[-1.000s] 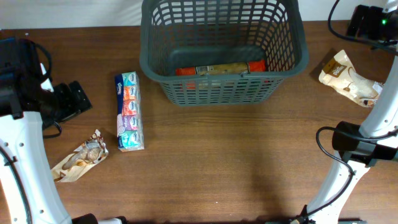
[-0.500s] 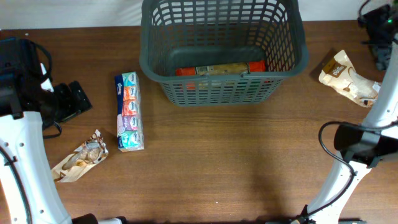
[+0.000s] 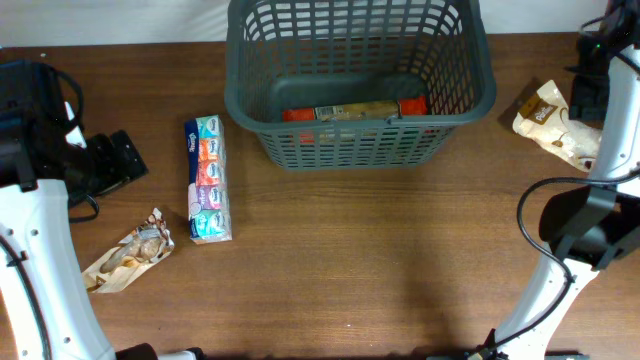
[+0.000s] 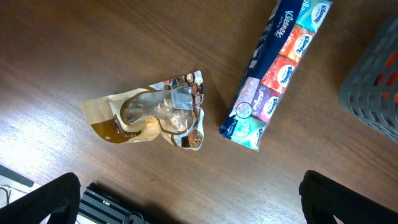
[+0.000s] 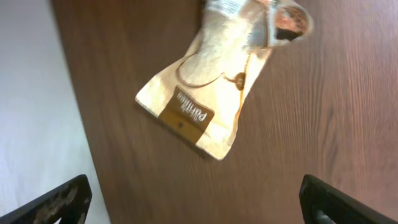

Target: Pack container

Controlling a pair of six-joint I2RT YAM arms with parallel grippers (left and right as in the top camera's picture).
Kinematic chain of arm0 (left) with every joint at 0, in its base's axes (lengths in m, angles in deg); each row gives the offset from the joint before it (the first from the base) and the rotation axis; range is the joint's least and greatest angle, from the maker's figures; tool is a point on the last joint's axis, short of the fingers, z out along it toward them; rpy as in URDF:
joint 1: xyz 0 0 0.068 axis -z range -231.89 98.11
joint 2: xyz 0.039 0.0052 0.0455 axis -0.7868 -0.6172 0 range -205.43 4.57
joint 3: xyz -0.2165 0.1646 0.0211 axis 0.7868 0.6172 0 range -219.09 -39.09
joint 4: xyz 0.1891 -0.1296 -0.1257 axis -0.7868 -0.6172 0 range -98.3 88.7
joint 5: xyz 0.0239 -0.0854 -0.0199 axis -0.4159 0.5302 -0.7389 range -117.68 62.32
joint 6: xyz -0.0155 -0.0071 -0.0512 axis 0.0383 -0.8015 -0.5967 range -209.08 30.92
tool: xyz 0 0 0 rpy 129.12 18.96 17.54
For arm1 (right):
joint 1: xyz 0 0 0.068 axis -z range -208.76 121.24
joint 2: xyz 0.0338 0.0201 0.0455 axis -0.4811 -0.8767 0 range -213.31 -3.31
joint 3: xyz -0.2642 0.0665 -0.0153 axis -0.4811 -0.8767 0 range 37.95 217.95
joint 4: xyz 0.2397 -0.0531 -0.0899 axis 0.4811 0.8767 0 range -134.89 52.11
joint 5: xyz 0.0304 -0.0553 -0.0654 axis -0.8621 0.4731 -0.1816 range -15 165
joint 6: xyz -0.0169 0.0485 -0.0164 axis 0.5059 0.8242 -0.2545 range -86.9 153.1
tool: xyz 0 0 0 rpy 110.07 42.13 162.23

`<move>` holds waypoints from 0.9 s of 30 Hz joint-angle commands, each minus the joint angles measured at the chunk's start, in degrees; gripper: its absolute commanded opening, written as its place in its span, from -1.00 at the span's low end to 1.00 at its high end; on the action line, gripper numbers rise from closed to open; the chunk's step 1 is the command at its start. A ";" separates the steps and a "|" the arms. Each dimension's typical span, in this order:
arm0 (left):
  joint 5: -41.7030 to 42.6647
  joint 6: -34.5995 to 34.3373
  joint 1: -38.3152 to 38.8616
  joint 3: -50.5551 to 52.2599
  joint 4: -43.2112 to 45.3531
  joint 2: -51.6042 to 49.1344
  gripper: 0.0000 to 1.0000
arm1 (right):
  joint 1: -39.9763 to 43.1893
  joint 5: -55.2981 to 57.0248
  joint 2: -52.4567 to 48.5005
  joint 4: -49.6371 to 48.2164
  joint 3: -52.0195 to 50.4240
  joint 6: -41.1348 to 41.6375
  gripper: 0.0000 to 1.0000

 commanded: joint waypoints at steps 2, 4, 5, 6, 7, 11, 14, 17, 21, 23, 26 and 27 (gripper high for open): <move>0.15 0.85 -0.31 0.07 -0.04 -0.20 0.99 | 3.06 -3.30 -0.94 -3.96 -2.93 12.31 0.97; 0.15 0.85 -0.31 0.07 -0.04 -0.20 0.98 | 3.93 -5.51 -1.88 -5.60 -3.15 12.74 0.97; 0.15 0.85 -0.31 0.07 -0.04 -0.20 0.98 | 4.13 -5.77 -2.12 -5.66 -3.15 13.51 0.97; 0.15 0.85 -0.31 0.07 -0.04 -0.20 0.98 | 4.50 -5.92 -2.43 -5.68 -3.19 14.69 0.97; 0.15 0.85 -0.31 0.07 -0.04 -0.20 0.99 | 4.76 -5.97 -2.75 -5.70 -3.19 15.32 0.97; 0.15 0.85 -0.31 0.07 -0.04 -0.20 0.99 | 6.71 -6.25 -3.78 -5.73 -3.19 16.44 0.98; 0.15 0.87 -0.31 0.07 -0.04 -0.20 0.99 | 8.11 -7.56 -5.07 -5.66 -3.19 16.37 0.97; 0.15 0.85 -0.31 0.07 -0.04 -0.20 0.99 | 9.05 -9.20 -6.93 -5.49 -3.23 16.39 0.98; 0.15 0.85 -0.31 0.07 -0.04 -0.20 0.99 | 9.57 -10.19 -9.16 -5.55 -3.23 16.41 0.97; 0.15 0.85 -0.28 0.07 -0.04 -0.20 0.99 | 9.73 -9.88 -10.27 -5.53 -3.23 16.41 0.97; 0.15 0.85 -0.31 0.07 -0.04 -0.20 0.99 | 9.94 -9.94 -11.67 -5.18 -3.23 16.41 0.97; 0.15 0.85 -0.31 0.07 -0.04 -0.20 0.99 | 9.94 -9.84 -11.98 -5.09 -3.23 16.46 0.97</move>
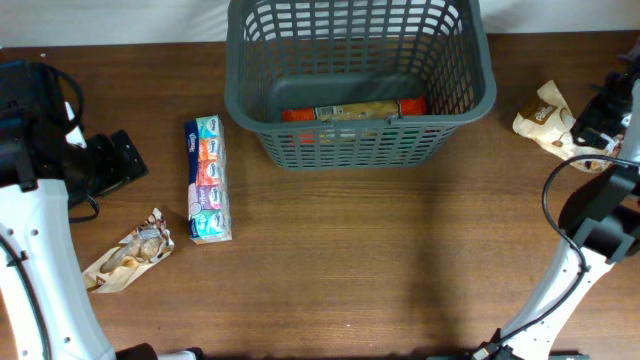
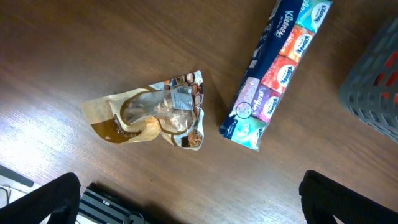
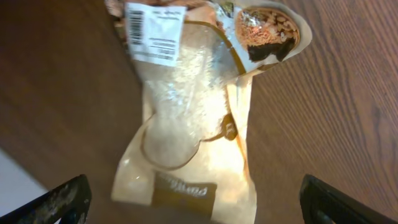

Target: Pack container

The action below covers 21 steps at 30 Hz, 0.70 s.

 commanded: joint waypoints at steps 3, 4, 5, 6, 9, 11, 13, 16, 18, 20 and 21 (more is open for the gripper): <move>0.15 0.85 -0.31 0.07 -0.04 -0.20 0.99 | 0.57 -0.59 -2.80 0.83 -0.28 0.81 0.97; 0.15 0.85 -0.31 0.07 -0.04 -0.20 0.99 | 0.68 -0.57 -3.21 1.14 -0.28 0.79 0.98; 0.15 0.85 -0.31 0.07 -0.04 -0.20 0.99 | 0.79 -0.50 -3.69 1.49 -0.28 0.81 0.97; 0.15 0.85 -0.31 0.07 -0.04 -0.20 0.99 | 0.96 -0.50 -4.00 1.86 -0.28 0.81 0.97; 0.15 0.85 -0.31 0.07 -0.04 -0.20 0.99 | 1.31 -0.50 -5.42 2.99 -0.28 0.98 0.97; 0.15 0.87 -0.31 0.07 -0.04 -0.20 0.99 | 1.60 -0.50 -5.92 3.48 -0.28 0.98 0.97; 0.15 0.85 -0.31 0.07 -0.04 -0.20 0.98 | 1.81 -0.55 -6.54 3.48 -0.28 0.96 0.97; 0.15 0.85 -0.31 0.07 -0.04 -0.20 0.98 | 2.16 -0.55 -7.19 3.54 -0.28 0.98 0.97; 0.15 0.85 -0.31 0.07 -0.04 -0.20 0.99 | 2.36 -0.55 -7.65 3.43 -0.28 0.98 0.97; 0.15 0.87 -0.31 0.07 -0.04 -0.20 0.98 | 2.45 -0.50 -8.02 3.30 -0.28 0.98 0.97; 0.15 0.85 -0.31 0.07 -0.04 -0.20 0.99 | 2.47 -0.50 -8.15 2.97 -0.28 0.96 0.97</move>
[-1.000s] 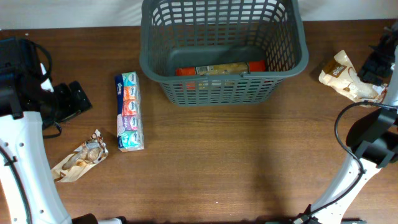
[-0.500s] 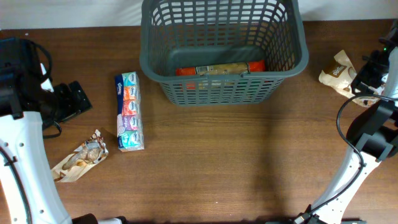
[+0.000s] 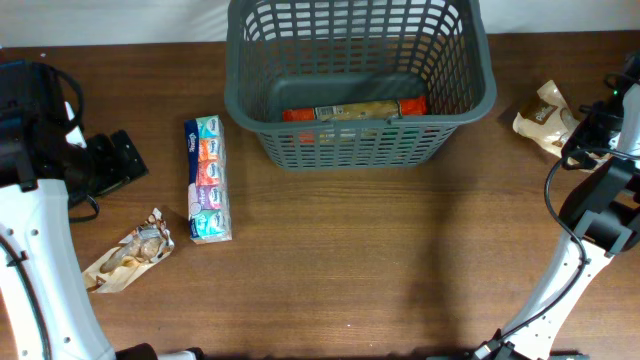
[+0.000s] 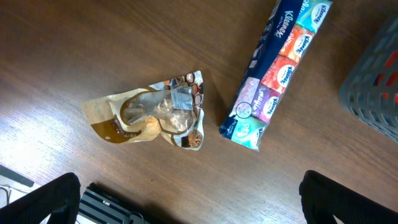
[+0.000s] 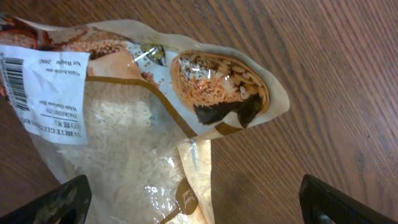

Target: Pack container

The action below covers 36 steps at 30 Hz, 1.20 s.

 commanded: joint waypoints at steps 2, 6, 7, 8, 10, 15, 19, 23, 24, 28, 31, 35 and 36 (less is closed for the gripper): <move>0.15 0.85 -0.31 0.07 -0.04 -0.20 0.99 | 0.48 -0.13 -1.49 -0.83 -0.24 0.70 0.97; 0.15 0.85 -0.31 0.07 -0.04 -0.20 0.98 | 0.48 -0.07 -1.57 -1.20 -0.24 0.70 0.97; 0.15 0.85 -0.31 0.07 -0.04 -0.20 0.98 | 0.48 -0.04 -1.57 -1.27 -0.24 0.70 0.97; 0.15 0.85 -0.31 0.07 -0.04 -0.20 0.99 | 0.48 0.07 -1.57 -1.62 -0.24 0.68 0.97; 0.15 0.85 -0.31 0.07 -0.04 -0.20 0.98 | 0.48 0.15 -1.57 -4.02 -0.24 -1.38 0.97; 0.15 0.85 -0.31 0.07 -0.04 -0.20 0.98 | 0.48 -0.33 -1.57 -7.63 -0.24 -2.93 0.97; 0.15 0.85 -0.31 0.07 -0.04 -0.20 0.98 | 0.48 -0.17 -1.70 -7.67 -0.24 -2.67 0.97; 0.15 0.85 -0.31 0.07 -0.04 -0.20 0.99 | 0.52 -0.20 -2.54 -7.67 -0.24 -2.05 0.97; 0.15 0.85 -0.31 0.07 -0.04 -0.20 0.98 | 0.55 -0.33 -2.97 -7.67 -0.24 -2.05 0.97; 0.15 0.85 -0.31 0.07 -0.04 -0.20 0.98 | 0.55 -2.54 -5.03 -7.65 -0.24 -2.08 0.97; 0.15 0.85 -0.31 0.07 -0.04 -0.20 0.99 | 0.55 -4.44 -6.47 -7.15 -0.26 -2.10 0.98; 0.15 0.85 -0.31 0.07 -0.04 -0.20 0.99 | 0.55 -4.09 -6.60 -6.03 -0.26 -2.14 0.97; 0.15 0.85 -0.31 0.07 -0.04 -0.20 0.98 | 0.57 -4.00 -6.60 -5.70 -0.26 -2.14 0.98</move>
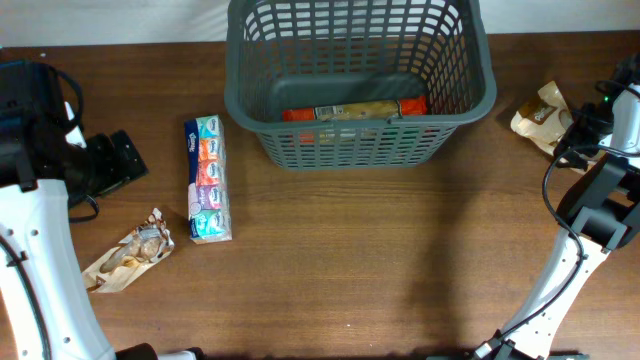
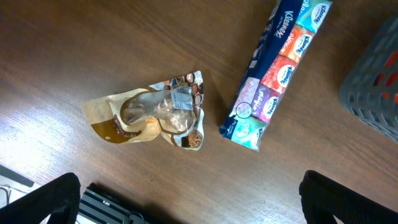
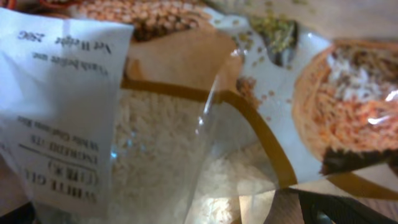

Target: Pack container

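Note:
A grey plastic basket (image 1: 360, 80) stands at the back middle with a red and tan packet (image 1: 355, 111) inside. A white rice pouch (image 1: 538, 113) lies to its right. In the right wrist view this rice pouch (image 3: 186, 124) fills the frame. My right gripper (image 3: 186, 214) is open and right down on it, one finger at each side. At the left lie a Kleenex tissue pack (image 2: 280, 68) and a second brown pouch (image 2: 152, 115). My left gripper (image 2: 193, 211) hangs open above the table near them, holding nothing.
The table's right edge is close behind the right pouch. A black ribbed block (image 2: 106, 208) sits under the left gripper by the left edge. The left arm's base (image 1: 40, 120) stands at the far left. Bare wood (image 1: 380, 260) lies in front of the basket.
My right gripper has come closer to the white rice pouch, which now fills its view. The pouch has shifted slightly on the table. The left arm has not moved.
First my right gripper was open, high over the pouch by the table's right edge. At each later moment it was lower and nearer, still open, and now it is around the pouch. The left arm, tissues, left pouch and basket stayed put.

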Controlling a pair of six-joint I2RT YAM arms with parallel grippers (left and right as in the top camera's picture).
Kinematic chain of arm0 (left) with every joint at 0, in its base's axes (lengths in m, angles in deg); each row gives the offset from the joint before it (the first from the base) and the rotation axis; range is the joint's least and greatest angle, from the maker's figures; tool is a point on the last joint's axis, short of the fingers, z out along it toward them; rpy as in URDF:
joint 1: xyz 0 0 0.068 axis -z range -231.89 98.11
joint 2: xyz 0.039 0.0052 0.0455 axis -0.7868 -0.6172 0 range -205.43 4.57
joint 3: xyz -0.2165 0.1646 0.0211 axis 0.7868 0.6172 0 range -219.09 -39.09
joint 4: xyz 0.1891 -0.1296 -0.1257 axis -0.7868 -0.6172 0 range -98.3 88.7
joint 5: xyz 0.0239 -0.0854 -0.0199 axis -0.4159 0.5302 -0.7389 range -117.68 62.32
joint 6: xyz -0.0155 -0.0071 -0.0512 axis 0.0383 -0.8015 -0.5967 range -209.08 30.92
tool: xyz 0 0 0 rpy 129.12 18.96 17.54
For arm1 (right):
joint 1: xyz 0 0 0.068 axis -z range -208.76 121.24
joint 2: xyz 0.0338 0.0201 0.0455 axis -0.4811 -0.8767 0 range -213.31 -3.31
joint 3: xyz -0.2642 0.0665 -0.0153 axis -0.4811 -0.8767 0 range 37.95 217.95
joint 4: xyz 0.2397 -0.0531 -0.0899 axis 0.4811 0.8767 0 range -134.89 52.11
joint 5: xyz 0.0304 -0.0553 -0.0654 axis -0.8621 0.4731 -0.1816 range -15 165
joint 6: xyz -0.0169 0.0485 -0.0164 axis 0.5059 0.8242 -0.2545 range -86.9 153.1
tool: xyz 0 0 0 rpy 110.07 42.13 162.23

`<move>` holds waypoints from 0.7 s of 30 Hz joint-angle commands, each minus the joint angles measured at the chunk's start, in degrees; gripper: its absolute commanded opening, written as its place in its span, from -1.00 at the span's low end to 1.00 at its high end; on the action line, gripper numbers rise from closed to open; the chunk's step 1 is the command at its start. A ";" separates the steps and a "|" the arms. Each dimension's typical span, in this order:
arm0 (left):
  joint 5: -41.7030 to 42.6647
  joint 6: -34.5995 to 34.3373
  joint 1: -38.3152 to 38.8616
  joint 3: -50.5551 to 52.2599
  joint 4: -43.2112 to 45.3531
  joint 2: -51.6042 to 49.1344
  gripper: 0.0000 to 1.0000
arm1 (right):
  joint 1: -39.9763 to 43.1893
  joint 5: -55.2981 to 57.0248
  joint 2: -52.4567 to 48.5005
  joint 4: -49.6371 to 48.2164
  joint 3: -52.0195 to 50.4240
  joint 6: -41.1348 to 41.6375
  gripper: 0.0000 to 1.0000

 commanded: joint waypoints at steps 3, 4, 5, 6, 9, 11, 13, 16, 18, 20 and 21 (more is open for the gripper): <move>0.15 0.85 -0.31 0.07 -0.04 -0.20 0.99 | 0.50 -0.70 -1.77 2.71 -0.33 0.04 0.96; 0.15 0.85 -0.31 0.07 -0.04 -0.20 0.98 | 0.55 -0.70 -1.77 3.30 -0.33 0.04 0.92; 0.15 0.85 -0.31 0.07 -0.04 -0.20 0.98 | 0.59 -0.74 -1.77 3.48 -0.33 0.02 0.82; 0.15 0.85 -0.31 0.07 -0.04 -0.20 0.99 | 0.61 -0.74 -1.77 3.72 -0.33 0.04 0.72; 0.15 0.85 -0.31 0.07 -0.04 -0.20 0.99 | 0.63 -1.36 -1.77 3.91 -0.33 0.04 0.43; 0.15 0.85 -0.31 0.07 -0.04 -0.20 0.99 | 0.63 -1.42 -1.77 3.91 -0.33 0.07 0.35; 0.15 0.85 -0.31 0.07 -0.04 -0.20 0.99 | 0.63 -1.81 -1.77 3.91 -0.33 0.07 0.30; 0.15 0.85 -0.31 0.07 -0.04 -0.20 0.98 | 0.63 -2.69 -1.77 3.91 -0.33 0.07 0.14; 0.15 0.87 -0.31 0.07 -0.04 -0.20 0.99 | 0.63 -3.56 -1.77 3.91 -0.31 0.07 0.03; 0.15 0.85 -0.31 0.07 -0.04 -0.20 0.99 | 0.63 -3.80 -1.77 3.91 -0.31 0.04 0.00; 0.15 0.85 -0.31 0.07 -0.04 -0.20 0.99 | 0.63 -4.00 -1.77 3.91 -0.31 0.04 0.00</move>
